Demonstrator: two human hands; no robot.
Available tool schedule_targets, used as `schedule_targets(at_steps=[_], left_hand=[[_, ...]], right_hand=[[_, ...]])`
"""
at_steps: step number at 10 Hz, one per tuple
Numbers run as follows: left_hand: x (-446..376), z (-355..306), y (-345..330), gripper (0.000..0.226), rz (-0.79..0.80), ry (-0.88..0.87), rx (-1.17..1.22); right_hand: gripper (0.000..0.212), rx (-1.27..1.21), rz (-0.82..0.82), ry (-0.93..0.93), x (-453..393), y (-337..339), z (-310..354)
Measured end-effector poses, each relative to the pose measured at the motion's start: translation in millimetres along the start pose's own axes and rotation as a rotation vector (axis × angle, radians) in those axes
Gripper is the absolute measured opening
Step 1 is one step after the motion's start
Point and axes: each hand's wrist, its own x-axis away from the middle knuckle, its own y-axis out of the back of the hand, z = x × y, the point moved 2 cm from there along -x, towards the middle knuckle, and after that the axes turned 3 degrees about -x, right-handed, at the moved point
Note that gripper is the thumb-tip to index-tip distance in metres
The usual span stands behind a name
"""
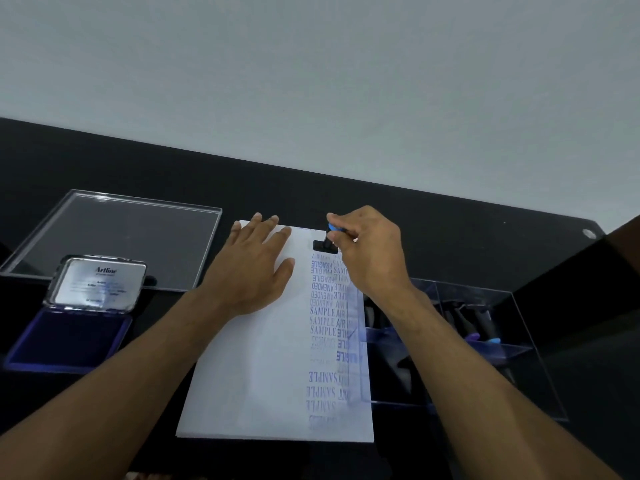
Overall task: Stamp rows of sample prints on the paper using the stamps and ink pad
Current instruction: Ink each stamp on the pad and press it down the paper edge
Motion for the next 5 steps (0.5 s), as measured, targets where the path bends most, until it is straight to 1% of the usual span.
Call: schedule_targets(at_steps=[2,5], left_hand=[[0.5,4.5,-10.7,0.079,-0.032,-0.022,-0.043],[-0.9,5.3,-13.2,0.08,-0.043,-0.02,-0.045]], right_hand=[[0.027,-0.025,0.052,-0.066,-5.2,-5.3,-3.2],[0.028,0.025,0.085,-0.037,-7.6,-8.7,-0.7]])
